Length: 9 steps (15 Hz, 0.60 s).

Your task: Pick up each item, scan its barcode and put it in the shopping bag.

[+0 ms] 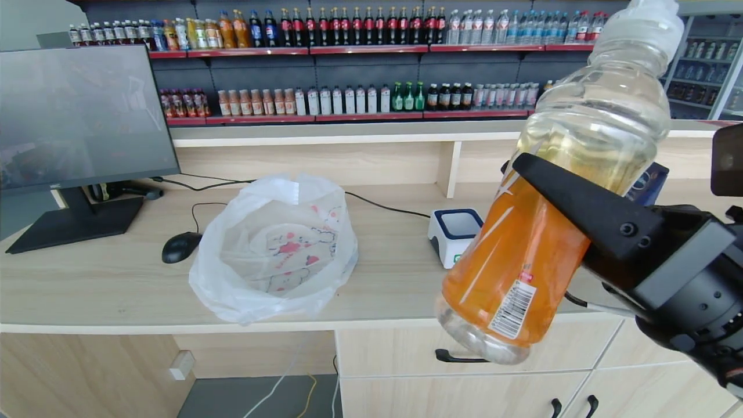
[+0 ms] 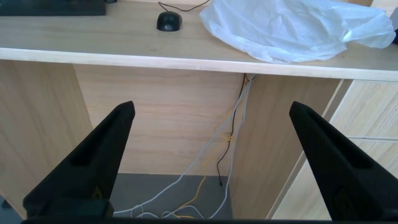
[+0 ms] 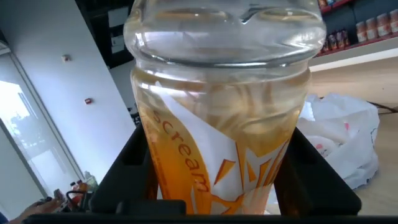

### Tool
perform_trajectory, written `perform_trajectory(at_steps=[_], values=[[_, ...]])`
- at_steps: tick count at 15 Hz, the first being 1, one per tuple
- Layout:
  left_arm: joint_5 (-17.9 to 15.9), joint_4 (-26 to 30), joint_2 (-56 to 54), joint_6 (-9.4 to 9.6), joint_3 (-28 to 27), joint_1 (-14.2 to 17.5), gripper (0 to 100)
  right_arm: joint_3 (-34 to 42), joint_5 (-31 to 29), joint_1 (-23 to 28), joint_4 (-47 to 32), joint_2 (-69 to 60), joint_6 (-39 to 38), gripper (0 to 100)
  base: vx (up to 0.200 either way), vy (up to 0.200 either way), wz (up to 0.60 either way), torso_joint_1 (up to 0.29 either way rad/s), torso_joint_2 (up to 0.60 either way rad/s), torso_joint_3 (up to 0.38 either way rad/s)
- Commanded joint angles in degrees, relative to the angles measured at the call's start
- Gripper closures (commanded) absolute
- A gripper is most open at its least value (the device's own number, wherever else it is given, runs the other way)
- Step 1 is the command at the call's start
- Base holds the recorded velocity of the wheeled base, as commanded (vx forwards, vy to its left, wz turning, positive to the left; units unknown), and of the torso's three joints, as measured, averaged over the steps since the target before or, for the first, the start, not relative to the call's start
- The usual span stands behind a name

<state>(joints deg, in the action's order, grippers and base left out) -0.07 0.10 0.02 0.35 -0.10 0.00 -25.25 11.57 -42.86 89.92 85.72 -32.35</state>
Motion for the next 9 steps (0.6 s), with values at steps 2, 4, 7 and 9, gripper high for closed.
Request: perform_trajectory(at_steps=[2,4,7,9], values=[[0.0,0.0,0.0,0.00,0.0,0.0,0,-3.1,0.0,-1.0,-1.8,0.3,-0.7,100,0.000,0.000,0.00,0.000,0.00,0.000],[0.0,0.0,0.0,0.00,0.0,0.0,0,-4.5,-0.1,-1.3,-3.4,0.2,-1.0,100,0.000,0.000,0.00,0.000,0.00,0.000],[0.0,0.0,0.0,0.00,0.0,0.0,0,-5.3,-0.1,-1.4,-4.0,0.1,-1.3,100,0.000,0.000,0.00,0.000,0.00,0.000],[0.0,0.0,0.0,0.00,0.0,0.0,0,-6.6,-0.1,-1.6,-5.5,0.1,-1.4,100,0.000,0.000,0.00,0.000,0.00,0.000]])
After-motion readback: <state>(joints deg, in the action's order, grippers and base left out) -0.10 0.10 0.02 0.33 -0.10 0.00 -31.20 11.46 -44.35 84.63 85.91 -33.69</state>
